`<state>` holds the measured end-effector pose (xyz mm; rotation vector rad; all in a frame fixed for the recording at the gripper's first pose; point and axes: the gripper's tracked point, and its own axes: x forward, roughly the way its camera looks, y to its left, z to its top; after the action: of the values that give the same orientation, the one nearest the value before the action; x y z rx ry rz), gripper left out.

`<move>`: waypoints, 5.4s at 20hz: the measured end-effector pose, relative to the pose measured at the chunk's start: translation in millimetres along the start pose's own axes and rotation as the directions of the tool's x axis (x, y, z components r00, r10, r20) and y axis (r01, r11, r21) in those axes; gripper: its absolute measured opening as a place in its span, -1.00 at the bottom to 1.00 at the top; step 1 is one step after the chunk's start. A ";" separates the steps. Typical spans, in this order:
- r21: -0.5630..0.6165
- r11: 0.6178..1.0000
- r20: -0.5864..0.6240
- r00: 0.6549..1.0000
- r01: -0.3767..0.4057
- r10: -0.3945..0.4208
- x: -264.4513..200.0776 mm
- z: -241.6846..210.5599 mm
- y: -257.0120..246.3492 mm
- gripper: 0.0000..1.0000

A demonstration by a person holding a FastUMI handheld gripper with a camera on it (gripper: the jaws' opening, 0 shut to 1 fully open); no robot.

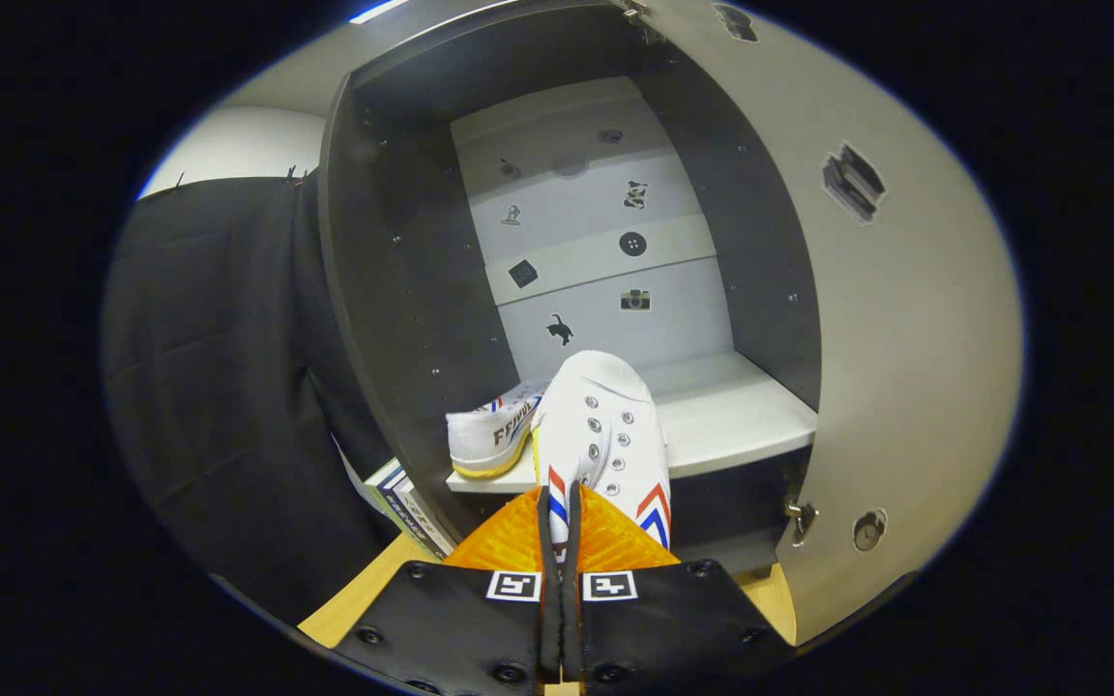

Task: Open the shoe cabinet door, grab the shoes and put them into the shoe cabinet, then close the shoe cabinet door.

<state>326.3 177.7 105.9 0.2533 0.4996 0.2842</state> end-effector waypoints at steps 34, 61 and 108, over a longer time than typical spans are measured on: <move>-0.034 0.995 0.155 0.984 0.097 -0.090 81.4 97.9 3.8 0.72; -0.223 0.975 0.308 0.950 0.020 0.051 -316.6 95.1 22.7 0.95; -0.157 0.926 0.083 0.930 -0.342 0.358 -284.0 91.8 -44.7 0.93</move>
<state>143.0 27.7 292.9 0.2192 0.3204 0.6498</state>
